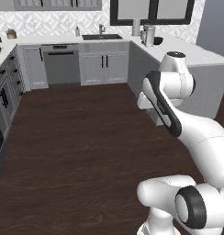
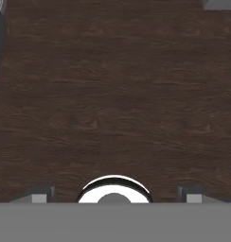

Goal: Navigate to the dishwasher.

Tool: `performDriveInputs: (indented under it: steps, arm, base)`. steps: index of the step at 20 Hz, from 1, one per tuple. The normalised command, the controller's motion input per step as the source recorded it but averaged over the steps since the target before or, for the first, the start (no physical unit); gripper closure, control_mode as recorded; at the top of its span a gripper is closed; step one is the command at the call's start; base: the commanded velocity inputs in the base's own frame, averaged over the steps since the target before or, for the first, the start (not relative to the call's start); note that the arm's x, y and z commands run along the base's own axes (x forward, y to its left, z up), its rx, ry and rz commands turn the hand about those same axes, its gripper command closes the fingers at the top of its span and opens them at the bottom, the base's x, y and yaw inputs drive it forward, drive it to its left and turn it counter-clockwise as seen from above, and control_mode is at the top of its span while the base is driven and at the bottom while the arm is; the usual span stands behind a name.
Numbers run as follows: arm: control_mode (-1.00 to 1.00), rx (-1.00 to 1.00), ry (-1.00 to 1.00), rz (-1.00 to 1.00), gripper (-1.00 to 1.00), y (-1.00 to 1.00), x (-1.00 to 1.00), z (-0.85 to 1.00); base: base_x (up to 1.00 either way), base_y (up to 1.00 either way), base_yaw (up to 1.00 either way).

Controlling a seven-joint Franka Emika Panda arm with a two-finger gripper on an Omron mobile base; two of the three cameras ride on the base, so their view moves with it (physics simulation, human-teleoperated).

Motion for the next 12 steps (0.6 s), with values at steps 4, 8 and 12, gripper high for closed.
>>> performDriveInputs:
  steps: [4,8,12]
  arm:
    - [1.00,0.00,0.00,0.00,-1.00,0.00,0.00,0.00]
    - [1.00,0.00,0.00,0.00,-1.00,0.00,0.00,0.00]
    - [1.00,0.00,0.00,0.00,-1.00,0.00,0.00,0.00]
  base:
    - [-0.01,0.00,0.02]
    - [0.13,0.13,0.00]
    - [0.91,0.56,0.00]
